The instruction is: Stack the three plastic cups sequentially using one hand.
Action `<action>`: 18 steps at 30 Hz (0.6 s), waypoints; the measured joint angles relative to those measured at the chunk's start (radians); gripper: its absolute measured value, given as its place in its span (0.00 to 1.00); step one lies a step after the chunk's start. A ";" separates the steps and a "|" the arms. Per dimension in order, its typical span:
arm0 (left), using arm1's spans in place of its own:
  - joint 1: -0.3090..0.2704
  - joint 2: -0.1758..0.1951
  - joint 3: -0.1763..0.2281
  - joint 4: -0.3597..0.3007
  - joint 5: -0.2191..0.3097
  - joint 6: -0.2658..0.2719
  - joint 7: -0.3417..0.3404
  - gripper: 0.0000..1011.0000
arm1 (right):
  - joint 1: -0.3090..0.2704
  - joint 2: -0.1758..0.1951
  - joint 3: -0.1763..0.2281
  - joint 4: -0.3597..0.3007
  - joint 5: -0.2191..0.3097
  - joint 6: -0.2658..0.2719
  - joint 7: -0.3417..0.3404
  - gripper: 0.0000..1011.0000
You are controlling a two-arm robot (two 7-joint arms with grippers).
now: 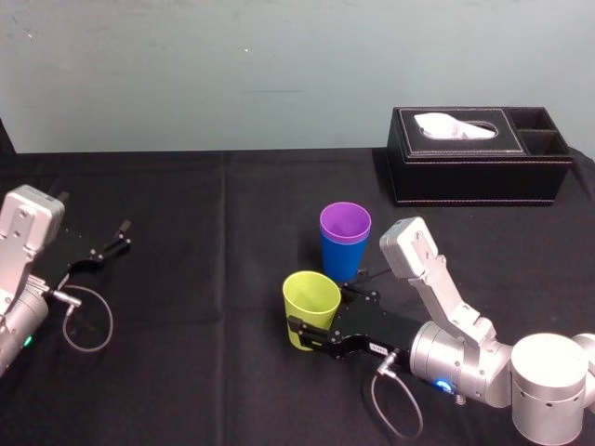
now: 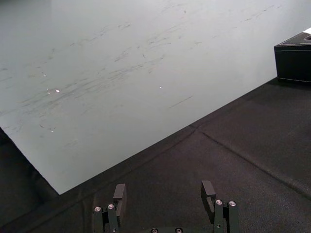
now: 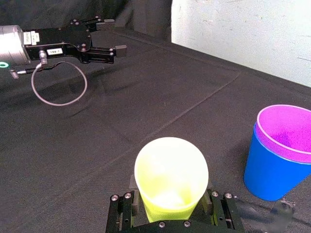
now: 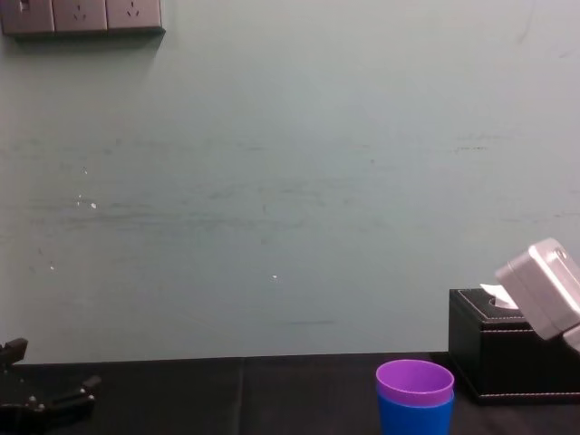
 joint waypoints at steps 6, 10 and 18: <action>0.000 0.000 0.000 0.000 0.000 0.000 0.000 1.00 | 0.000 0.000 0.000 0.000 0.000 0.000 0.000 0.72; 0.000 0.000 0.000 0.000 0.000 0.000 0.000 1.00 | 0.000 0.000 0.000 0.000 0.000 0.000 0.000 0.72; 0.000 0.000 0.000 0.000 0.000 0.000 0.000 1.00 | -0.015 0.008 0.007 -0.042 -0.007 -0.005 -0.016 0.72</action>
